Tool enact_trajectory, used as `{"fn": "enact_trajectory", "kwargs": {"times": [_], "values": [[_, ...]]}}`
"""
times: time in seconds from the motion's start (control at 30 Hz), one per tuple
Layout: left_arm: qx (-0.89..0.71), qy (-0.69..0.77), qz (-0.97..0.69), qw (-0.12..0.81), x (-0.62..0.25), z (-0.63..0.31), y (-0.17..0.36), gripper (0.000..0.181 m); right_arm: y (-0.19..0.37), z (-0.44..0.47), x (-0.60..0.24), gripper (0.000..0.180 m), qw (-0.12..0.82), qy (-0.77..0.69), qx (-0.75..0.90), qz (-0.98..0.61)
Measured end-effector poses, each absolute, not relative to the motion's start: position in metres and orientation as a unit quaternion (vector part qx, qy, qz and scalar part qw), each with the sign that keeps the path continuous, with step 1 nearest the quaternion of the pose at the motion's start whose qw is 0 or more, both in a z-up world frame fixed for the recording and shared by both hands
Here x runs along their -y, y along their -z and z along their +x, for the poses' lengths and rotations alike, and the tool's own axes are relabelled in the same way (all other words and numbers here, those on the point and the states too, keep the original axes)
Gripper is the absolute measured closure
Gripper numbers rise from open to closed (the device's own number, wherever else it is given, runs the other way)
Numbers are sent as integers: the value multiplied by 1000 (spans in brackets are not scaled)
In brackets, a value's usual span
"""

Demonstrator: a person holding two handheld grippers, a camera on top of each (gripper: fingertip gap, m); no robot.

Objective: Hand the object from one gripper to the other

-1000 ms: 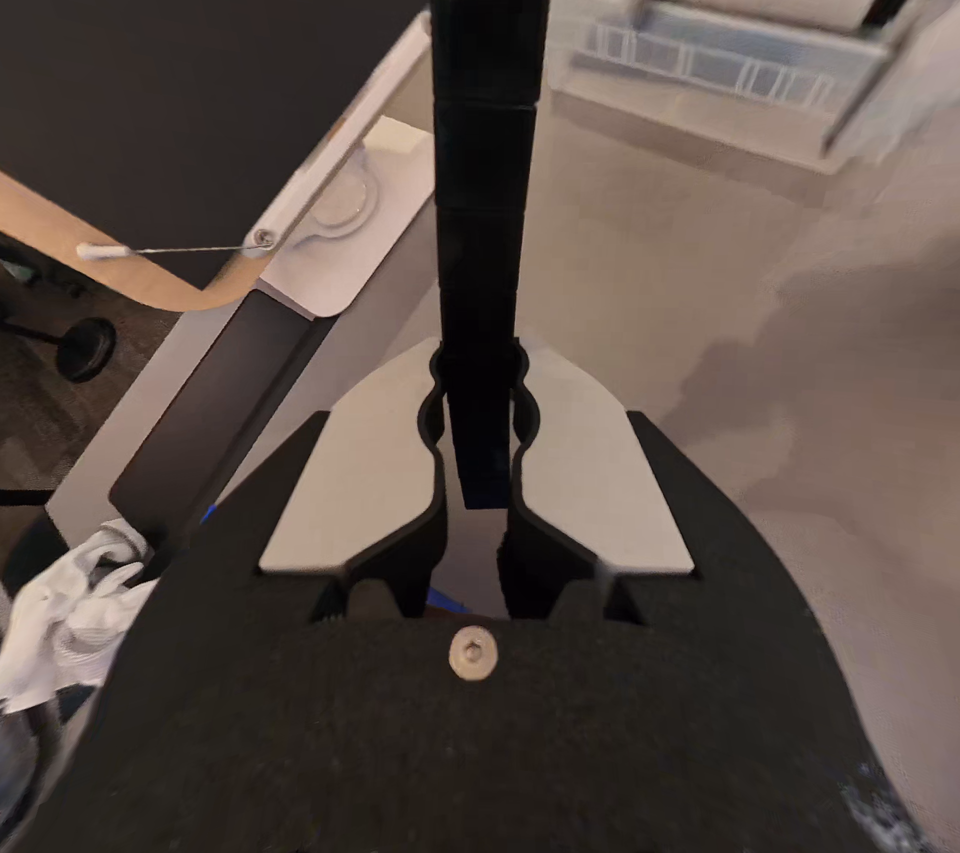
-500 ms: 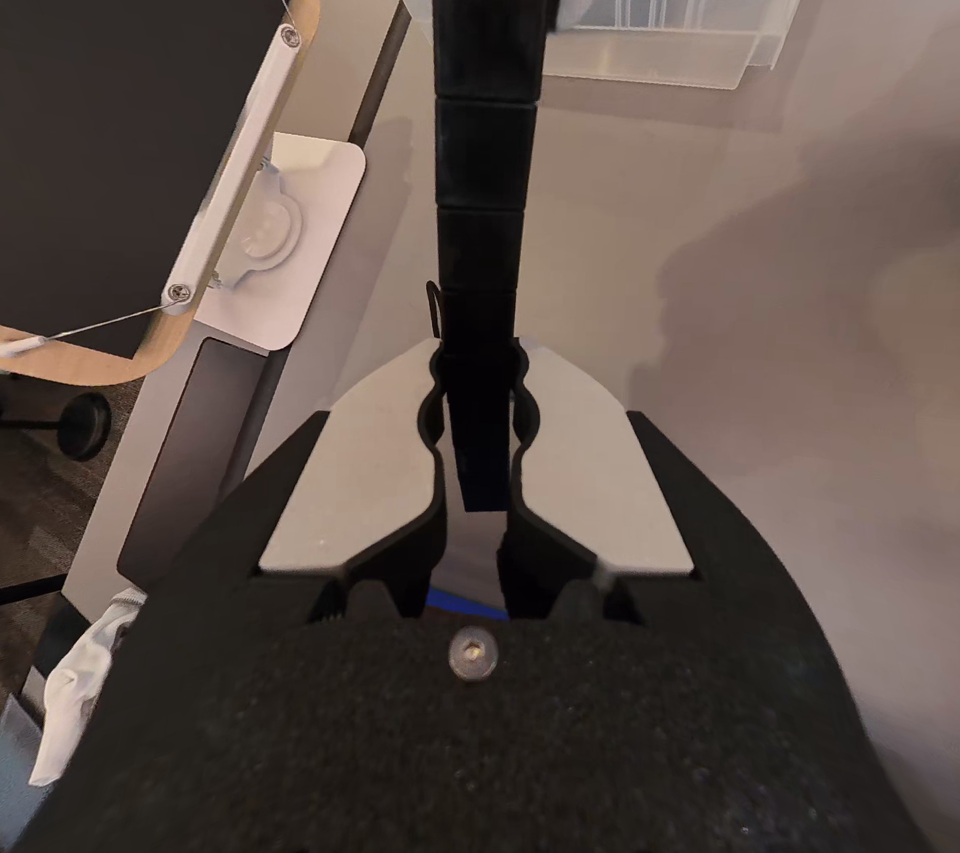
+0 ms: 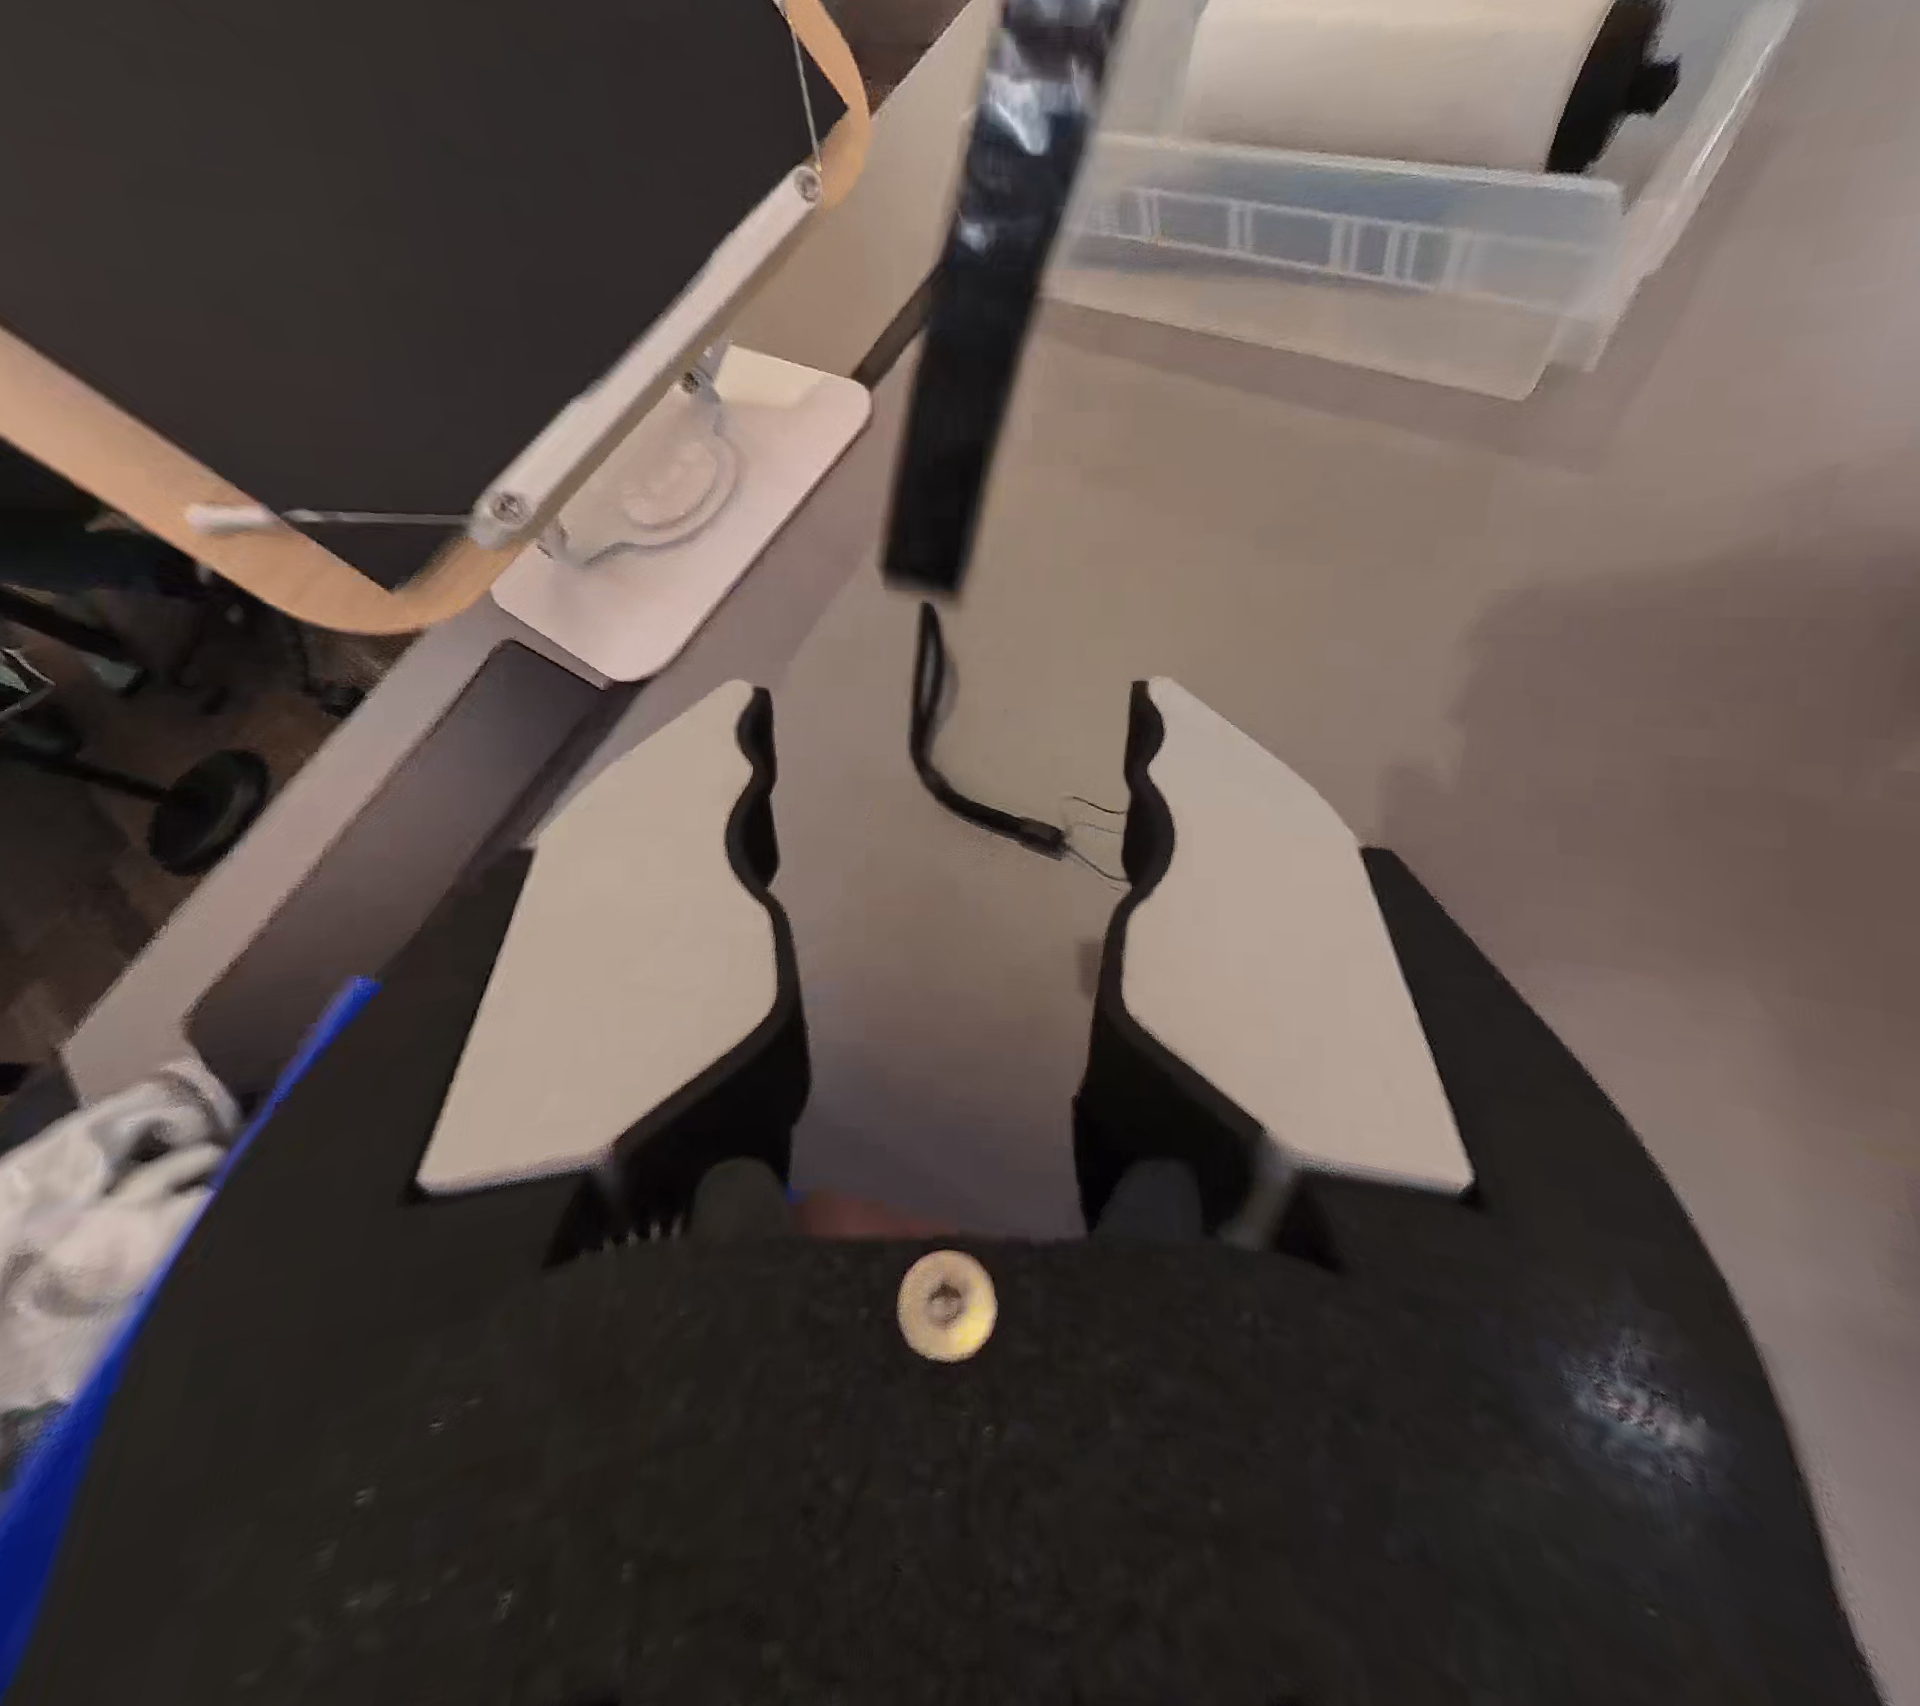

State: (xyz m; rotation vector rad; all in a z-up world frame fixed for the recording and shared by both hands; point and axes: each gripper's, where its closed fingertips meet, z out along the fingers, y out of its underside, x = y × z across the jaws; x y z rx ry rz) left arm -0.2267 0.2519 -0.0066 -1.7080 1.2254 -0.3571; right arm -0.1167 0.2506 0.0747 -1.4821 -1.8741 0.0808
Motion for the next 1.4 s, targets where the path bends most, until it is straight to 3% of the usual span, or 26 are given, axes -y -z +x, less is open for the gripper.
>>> {"fn": "enact_trajectory", "kwargs": {"times": [0.3,0.53,0.67,0.87,1.1,1.27,1.4], "values": [[-360,316,-732,484,-132,-237,59,131,-91,86,-270,157,428,252,549,-672],[-215,366,-746,514,-99,-251,73,132,18,122,-265,156,463,285,468,-697],[-187,372,-746,519,-98,-258,74,134,76,120,-280,156,433,323,459,-706],[-203,363,-751,514,-99,-252,81,136,122,104,-292,155,392,268,501,-724],[-233,350,-759,497,-96,-244,93,135,165,93,-279,120,268,161,559,-768],[-235,357,-758,493,-94,-245,93,135,181,90,-274,112,219,114,581,-775],[-232,365,-757,490,-93,-249,93,135,180,89,-276,111,233,99,576,-777]]}}
